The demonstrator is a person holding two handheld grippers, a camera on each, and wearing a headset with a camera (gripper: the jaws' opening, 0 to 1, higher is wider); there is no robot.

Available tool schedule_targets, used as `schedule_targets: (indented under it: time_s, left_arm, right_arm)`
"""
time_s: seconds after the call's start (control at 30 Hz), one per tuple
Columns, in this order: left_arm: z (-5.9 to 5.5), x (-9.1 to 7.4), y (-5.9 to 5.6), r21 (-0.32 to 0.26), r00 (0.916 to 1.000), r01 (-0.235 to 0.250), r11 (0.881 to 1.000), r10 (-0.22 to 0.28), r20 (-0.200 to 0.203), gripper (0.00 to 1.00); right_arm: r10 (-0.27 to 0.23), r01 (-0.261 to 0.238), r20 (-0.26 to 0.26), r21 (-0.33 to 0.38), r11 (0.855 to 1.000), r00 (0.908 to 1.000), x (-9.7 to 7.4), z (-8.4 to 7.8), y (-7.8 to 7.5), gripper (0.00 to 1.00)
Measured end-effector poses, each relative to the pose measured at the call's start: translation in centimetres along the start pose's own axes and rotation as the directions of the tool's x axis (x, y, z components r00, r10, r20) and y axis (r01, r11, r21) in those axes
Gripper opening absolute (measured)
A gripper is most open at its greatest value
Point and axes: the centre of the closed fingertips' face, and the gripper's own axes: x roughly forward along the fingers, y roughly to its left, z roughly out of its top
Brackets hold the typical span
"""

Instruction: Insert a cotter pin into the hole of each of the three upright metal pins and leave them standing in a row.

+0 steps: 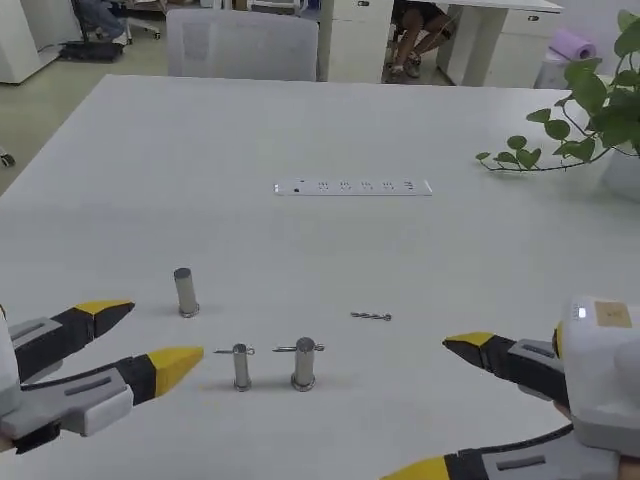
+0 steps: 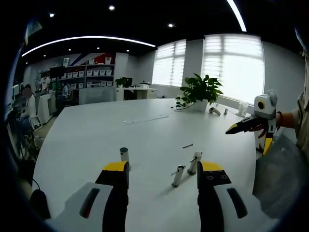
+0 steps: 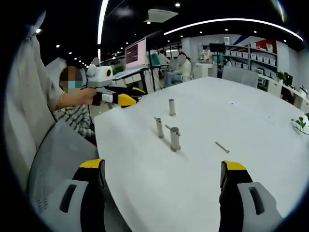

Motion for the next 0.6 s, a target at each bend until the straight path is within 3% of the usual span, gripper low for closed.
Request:
schedule_targets:
  time_s: [0.6]
  left_arm:
    - [-0.3,4.1,5.1,0.013,0.9939,-0.101,0.995,0.101,-0.043,0.41]
  right_arm:
    - [-0.012,0.012,0.008,0.020,1.000,0.9999,-0.4,0.1,-0.3,0.99]
